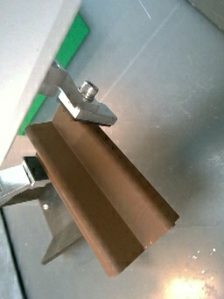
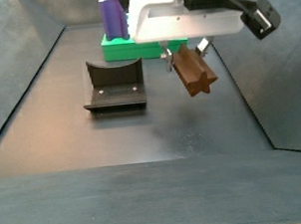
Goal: Pick up the star object. Move up. Place the star object on the fixture. Regrasp the star object. Move to above the board. Insert the star object.
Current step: Place the star object on the fixture.
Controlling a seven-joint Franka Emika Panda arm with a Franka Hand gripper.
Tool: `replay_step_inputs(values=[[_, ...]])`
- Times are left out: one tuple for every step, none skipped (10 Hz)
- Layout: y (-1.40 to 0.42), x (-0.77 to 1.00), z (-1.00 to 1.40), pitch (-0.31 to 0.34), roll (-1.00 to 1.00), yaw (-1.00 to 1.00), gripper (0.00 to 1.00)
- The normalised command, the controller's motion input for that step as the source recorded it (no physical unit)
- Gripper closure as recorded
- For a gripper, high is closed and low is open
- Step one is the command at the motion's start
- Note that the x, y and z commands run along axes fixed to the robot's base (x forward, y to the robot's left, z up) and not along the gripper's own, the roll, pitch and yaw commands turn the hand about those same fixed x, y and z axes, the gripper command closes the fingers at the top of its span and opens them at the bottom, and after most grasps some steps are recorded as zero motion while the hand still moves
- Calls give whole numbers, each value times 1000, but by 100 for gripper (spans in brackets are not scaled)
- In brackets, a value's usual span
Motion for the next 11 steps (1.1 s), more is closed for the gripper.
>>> replay_step_inputs(values=[[1, -5, 1000, 12, 24, 5, 100], [3, -11, 1000, 24, 35, 1, 100], [5, -15, 1000, 33, 49, -4, 100], [10, -19, 1000, 45, 69, -9, 100], [15, -23, 1000, 51, 85, -12, 100], [15, -26, 1000, 57, 93, -11, 100], [10, -20, 765, 68, 106, 3, 100], [8, -13, 618, 74, 115, 11, 100], [8, -7, 469, 85, 125, 15, 100], [8, -1, 322, 94, 131, 22, 100], [7, 3, 176, 101, 127, 25, 100]])
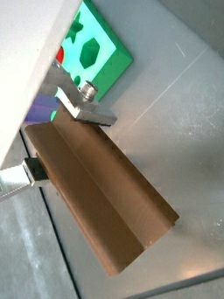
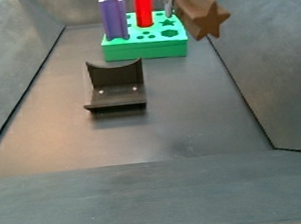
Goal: Pick up the star object. Move up. Place the star object on the fixture. Regrasp the star object. Move to above the board. Insert the star object.
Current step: Place the star object on the fixture.
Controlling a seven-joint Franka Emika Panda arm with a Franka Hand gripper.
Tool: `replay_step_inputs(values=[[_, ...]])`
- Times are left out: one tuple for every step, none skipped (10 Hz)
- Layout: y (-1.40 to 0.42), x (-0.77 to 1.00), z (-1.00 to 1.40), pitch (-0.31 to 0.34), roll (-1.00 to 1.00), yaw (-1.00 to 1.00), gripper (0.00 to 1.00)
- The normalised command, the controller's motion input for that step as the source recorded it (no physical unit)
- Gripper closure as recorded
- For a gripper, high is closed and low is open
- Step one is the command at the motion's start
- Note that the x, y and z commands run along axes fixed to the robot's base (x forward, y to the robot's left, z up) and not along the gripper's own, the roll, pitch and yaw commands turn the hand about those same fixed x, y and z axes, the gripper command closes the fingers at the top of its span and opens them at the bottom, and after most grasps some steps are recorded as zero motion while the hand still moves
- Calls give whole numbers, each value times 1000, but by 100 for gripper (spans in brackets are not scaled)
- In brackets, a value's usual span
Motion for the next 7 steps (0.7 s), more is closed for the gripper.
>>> replay_step_inputs(values=[[-427, 1000, -146, 99, -67, -685, 100], [-415, 1000, -156, 95, -80, -652, 100], [-288, 1000, -128, 72, -82, -437, 100], [-247, 1000, -112, 63, -84, -339, 100], [-203, 1000, -89, 56, -89, -196, 100], [-161, 1000, -76, 58, -91, -133, 100], [-110, 1000, -60, 64, -93, -85, 100]])
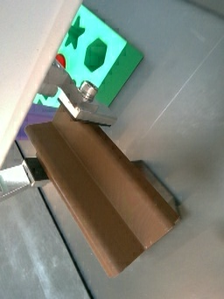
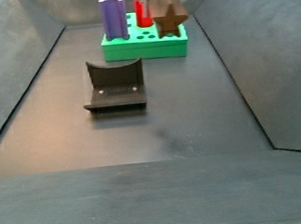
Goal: Pick up the star object. Move up. Place the star object on the fixture. Regrasp the star object. Move to above the board. Insert the star object.
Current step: Place the star object on the fixture.
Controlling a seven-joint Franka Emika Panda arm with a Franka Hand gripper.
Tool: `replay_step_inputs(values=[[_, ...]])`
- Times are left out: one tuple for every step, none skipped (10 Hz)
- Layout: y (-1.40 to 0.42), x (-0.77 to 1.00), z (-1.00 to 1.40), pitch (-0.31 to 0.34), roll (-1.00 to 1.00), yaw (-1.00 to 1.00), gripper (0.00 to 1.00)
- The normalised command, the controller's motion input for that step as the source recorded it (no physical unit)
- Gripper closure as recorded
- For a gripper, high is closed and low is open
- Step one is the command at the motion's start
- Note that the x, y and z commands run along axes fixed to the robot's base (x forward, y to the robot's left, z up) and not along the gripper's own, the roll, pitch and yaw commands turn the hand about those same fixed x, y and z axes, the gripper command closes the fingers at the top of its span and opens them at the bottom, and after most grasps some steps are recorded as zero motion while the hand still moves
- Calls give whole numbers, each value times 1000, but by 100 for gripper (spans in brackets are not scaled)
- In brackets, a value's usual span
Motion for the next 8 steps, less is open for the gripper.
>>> replay_step_inputs(values=[[-88, 947, -50, 70, -95, -70, 100], [-35, 761, -22, 85, -96, -41, 100], [-19, 690, -13, 92, -96, -32, 100], [-6, 554, -5, 109, -97, -23, 100], [-3, 455, -7, 122, -99, -20, 100], [0, 335, -2, 131, -99, -17, 100], [2, 279, -3, 133, -99, -16, 100], [398, 870, 252, 24, -1000, 38, 100]])
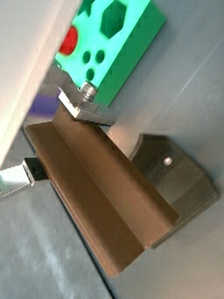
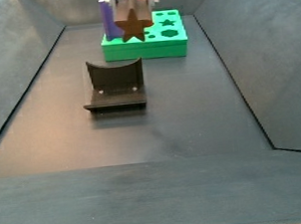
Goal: Pick up the star object. Move up. Place the star object on the fixture. Regrasp the star object. Move to above the board. Insert the star object.
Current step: Place the star object on the fixture.
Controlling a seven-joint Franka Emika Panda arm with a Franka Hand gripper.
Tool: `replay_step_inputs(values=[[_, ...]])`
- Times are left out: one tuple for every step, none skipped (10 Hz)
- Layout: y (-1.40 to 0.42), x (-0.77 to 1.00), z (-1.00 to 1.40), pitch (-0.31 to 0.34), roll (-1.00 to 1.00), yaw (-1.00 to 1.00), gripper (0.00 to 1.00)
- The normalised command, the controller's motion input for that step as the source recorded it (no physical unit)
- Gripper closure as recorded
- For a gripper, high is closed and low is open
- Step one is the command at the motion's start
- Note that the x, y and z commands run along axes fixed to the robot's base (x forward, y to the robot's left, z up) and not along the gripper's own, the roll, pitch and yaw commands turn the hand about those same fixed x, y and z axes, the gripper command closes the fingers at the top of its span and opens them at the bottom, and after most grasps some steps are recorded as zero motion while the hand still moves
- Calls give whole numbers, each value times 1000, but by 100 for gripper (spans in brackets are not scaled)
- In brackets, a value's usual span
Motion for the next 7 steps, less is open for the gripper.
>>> replay_step_inputs(values=[[392, 782, 243, 29, -1000, 33, 100], [258, 647, 130, 47, -1000, 13, 100], [176, 597, 70, 51, -1000, 9, 100], [92, 487, 15, 71, -1000, -4, 100], [74, 440, 12, 80, -1000, -11, 100], [58, 345, -7, 96, -1000, -26, 100], [55, 274, -11, 103, -1000, -40, 100]])
